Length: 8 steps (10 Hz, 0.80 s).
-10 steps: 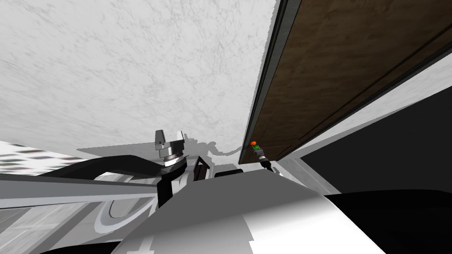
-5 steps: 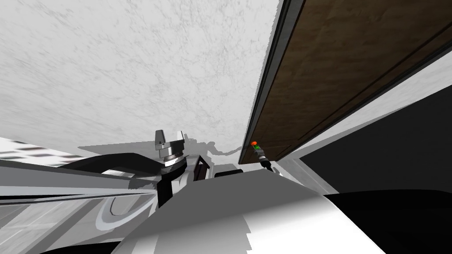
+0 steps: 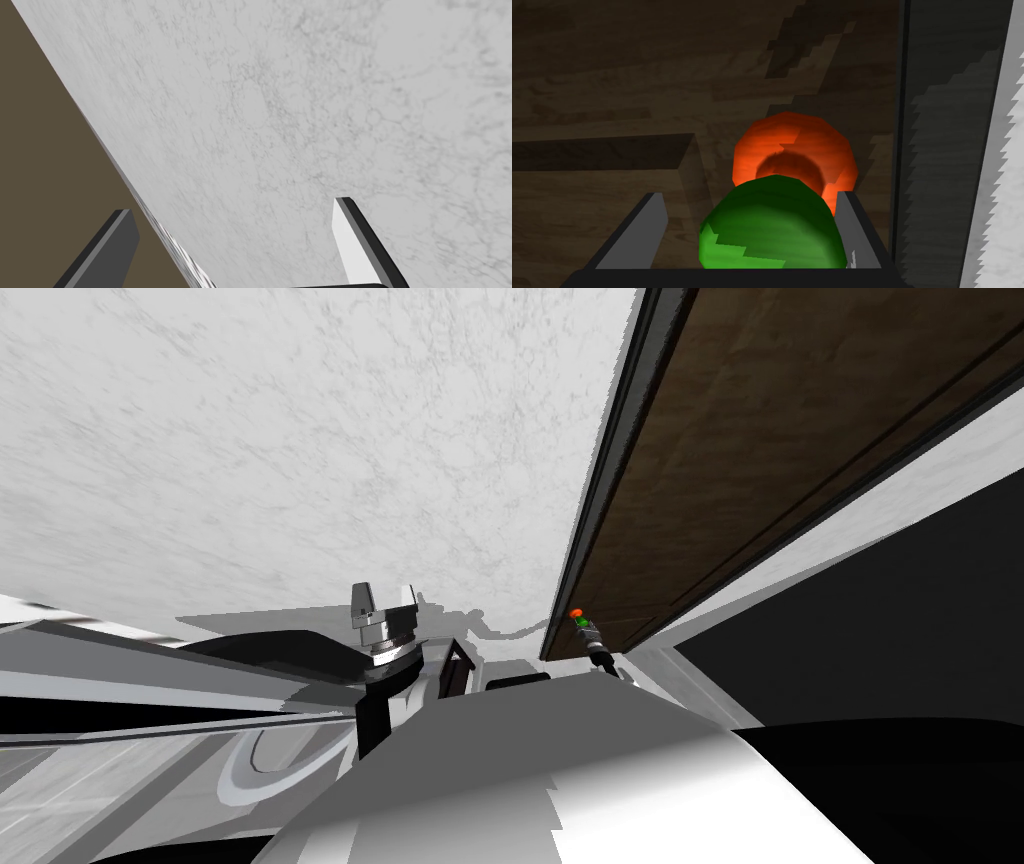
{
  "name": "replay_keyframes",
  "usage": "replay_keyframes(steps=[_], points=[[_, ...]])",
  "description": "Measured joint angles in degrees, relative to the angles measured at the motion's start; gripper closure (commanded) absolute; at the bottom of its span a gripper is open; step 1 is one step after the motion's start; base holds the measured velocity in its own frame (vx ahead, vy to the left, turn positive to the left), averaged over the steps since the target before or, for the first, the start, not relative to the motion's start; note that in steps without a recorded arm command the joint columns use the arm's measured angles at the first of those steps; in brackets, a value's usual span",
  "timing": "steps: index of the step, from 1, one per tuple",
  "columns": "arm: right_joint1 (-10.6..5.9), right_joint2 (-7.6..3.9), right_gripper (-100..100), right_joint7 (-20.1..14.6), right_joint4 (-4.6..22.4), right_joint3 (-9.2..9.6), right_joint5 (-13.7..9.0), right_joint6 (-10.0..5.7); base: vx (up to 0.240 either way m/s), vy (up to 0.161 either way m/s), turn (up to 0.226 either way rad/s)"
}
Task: Pull the door open
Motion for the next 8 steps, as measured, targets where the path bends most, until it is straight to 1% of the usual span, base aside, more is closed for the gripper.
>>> replay_keyframes(steps=[1, 2, 3, 4, 5, 8], points=[[-0.61, -0.32, 100, 0.0, 1.35, -0.12, -1.55, 0.37, -0.022, 0.012, -0.005], [0.17, 0.05, 100, -0.38, -0.62, 0.17, -2.32, 2.3, -0.023, 0.006, -0.009], [0.65, 0.49, 100, -0.67, -1.91, 0.34, -3.62, 4.28, -0.022, 0.003, -0.007], [1.32, 0.99, 100, -0.86, -3.69, 0.56, -4.92, 6.67, -0.015, 0.021, 0.014], [1.21, 0.47, 100, -1.29, -3.63, 0.79, -5.54, 7.53, -0.009, 0.009, 0.0], [0.91, 0.57, 100, -1.02, -3.26, 0.58, -5.86, 7.38, 0.0, 0.0, 0.0]])
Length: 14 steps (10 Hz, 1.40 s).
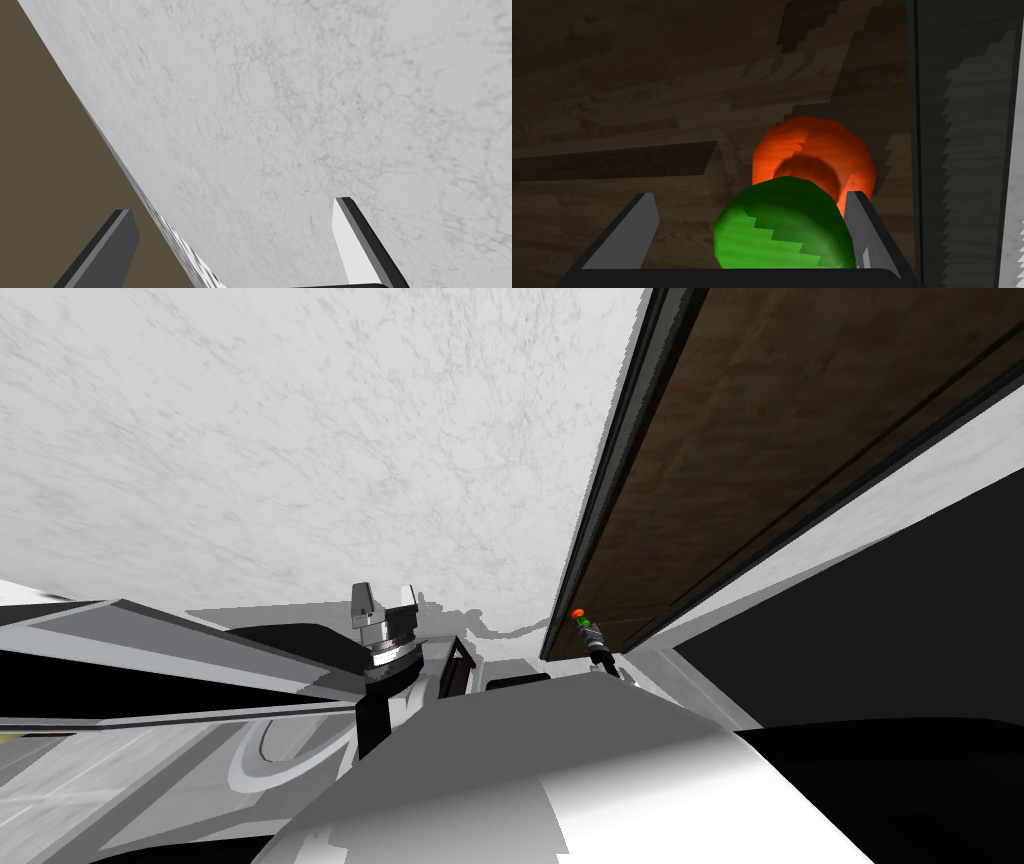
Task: Pull the door open
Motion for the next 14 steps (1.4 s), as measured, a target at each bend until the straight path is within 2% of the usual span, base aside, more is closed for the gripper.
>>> replay_keyframes(steps=[2, 4, 7, 9, 10, 11, 12, 13, 14], points=[[-0.88, -0.22, 100, 0.3, 2.03, -0.22, -0.1, -0.96, 0.006, -0.003, 0.003], [-0.52, -0.19, 100, 0.05, 1.61, -0.11, -0.06, -0.75, -0.023, 0.005, 0.055], [-1.19, 0.41, 100, -3.44, 1.28, 0.53, -0.55, -1.23, -0.052, -0.019, 0.089], [-0.73, 0.76, 100, -6.65, 0.55, 0.76, -1.07, -1.11, -0.04, -0.025, 0.046], [-0.5, 0.57, 100, -7.83, 0.26, 0.95, -1.15, -0.82, -0.015, -0.006, -0.017], [-1.15, 0.27, 100, -8.13, 1.54, 0.83, -1.27, -1.23, -0.042, -0.029, 0.104], [-1.0, 0.47, 100, -9.44, 1.31, 0.82, -1.62, -1.31, -0.048, -0.028, 0.07], [-1.67, 0.48, 100, -10.48, 2.23, 0.74, -1.87, -1.6, -0.048, -0.014, 0.076], [-1.38, 0.69, 100, -11.78, 1.55, 0.84, -2.11, -1.4, -0.068, -0.033, 0.097]])
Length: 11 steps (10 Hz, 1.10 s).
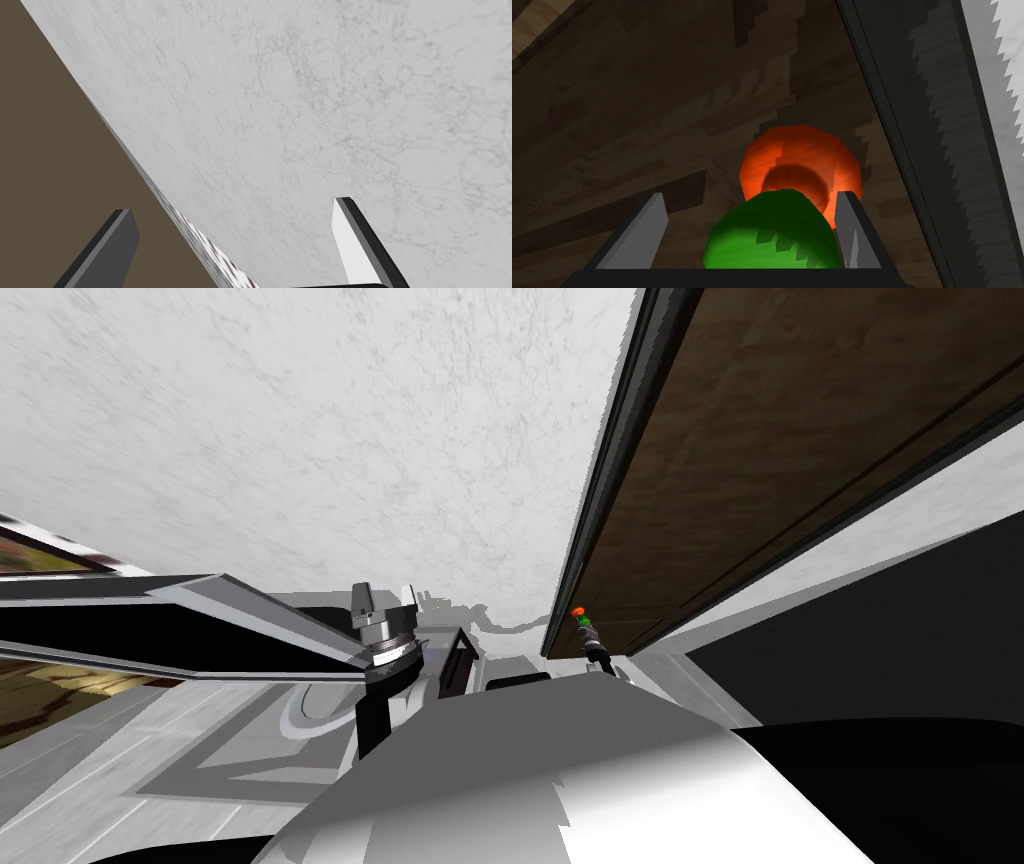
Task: Pull the door open
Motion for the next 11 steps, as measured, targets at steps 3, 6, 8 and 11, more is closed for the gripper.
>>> replay_keyframes(steps=[3, 6, 8, 11], points=[[-0.36, 0.08, 100, -3.86, 0.28, 0.22, -0.76, 0.13, -0.045, -0.026, 0.071], [-1.58, -0.05, 100, -7.61, 2.41, 0.12, -1.74, -1.02, -0.046, -0.018, 0.059], [-1.46, -0.14, 100, -10.02, 2.75, 0.27, -2.23, -1.48, -0.036, -0.015, 0.059], [-1.58, 0.15, 100, -13.94, 2.35, 0.47, -3.15, -1.23, -0.059, -0.03, 0.096]])
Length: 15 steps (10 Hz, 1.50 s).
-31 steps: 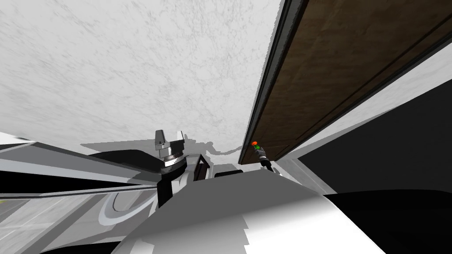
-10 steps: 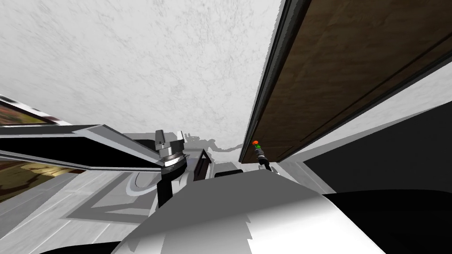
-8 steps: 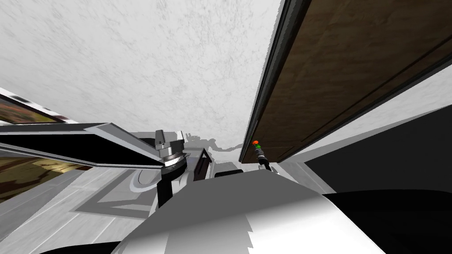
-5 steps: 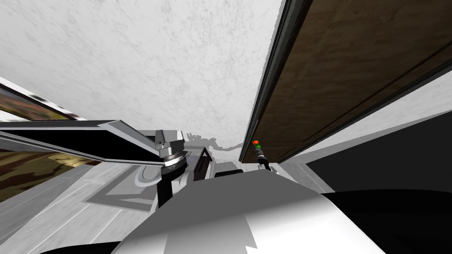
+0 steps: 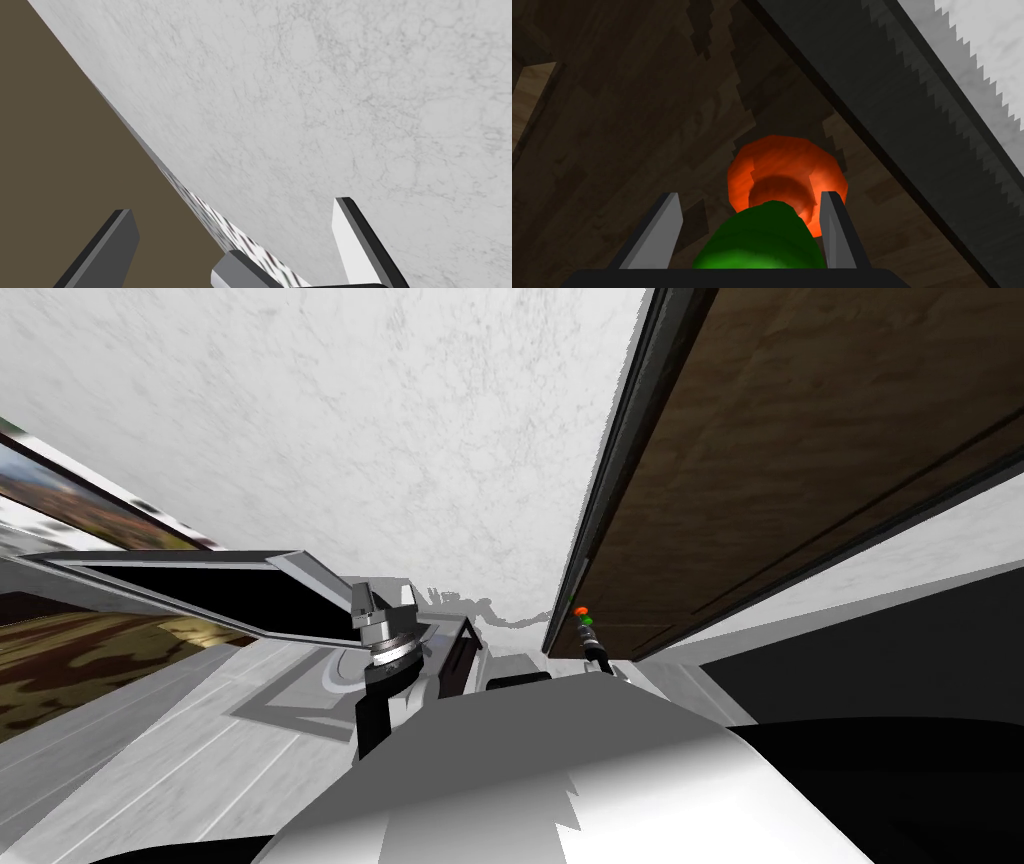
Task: Pull the door open
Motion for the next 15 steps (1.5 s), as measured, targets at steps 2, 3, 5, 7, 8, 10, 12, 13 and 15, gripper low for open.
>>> replay_keyframes(steps=[2, 3, 5, 7, 8, 10, 12, 13, 15], points=[[0.36, 0.25, 100, -2.82, -0.61, 0.26, -0.52, 0.01, -0.058, -0.025, 0.065], [-0.58, 0.12, 100, -3.68, 0.81, 0.17, -0.78, -0.42, -0.067, -0.019, 0.103], [-0.41, 0.25, 100, -6.06, 0.09, 0.34, -1.34, -0.18, -0.044, -0.006, 0.069], [1.06, 0.82, 100, -8.48, -2.45, 0.54, -1.85, 0.65, -0.037, -0.021, 0.031], [0.79, 0.79, 100, -8.87, -2.08, 0.63, -1.9, 0.64, -0.007, -0.009, -0.021], [0.71, 0.8, 100, -9.98, -2.09, 0.64, -2.25, 0.68, -0.039, -0.013, 0.081], [-0.44, 0.06, 100, -11.62, 0.01, 0.75, -2.54, -0.07, -0.021, -0.017, 0.04], [-1.28, 0.16, 100, -12.38, 1.43, 0.51, -2.99, -0.84, -0.095, -0.059, 0.181], [-1.06, 0.32, 100, -15.23, 0.57, 0.74, -3.76, -0.81, -0.073, -0.024, 0.09]])
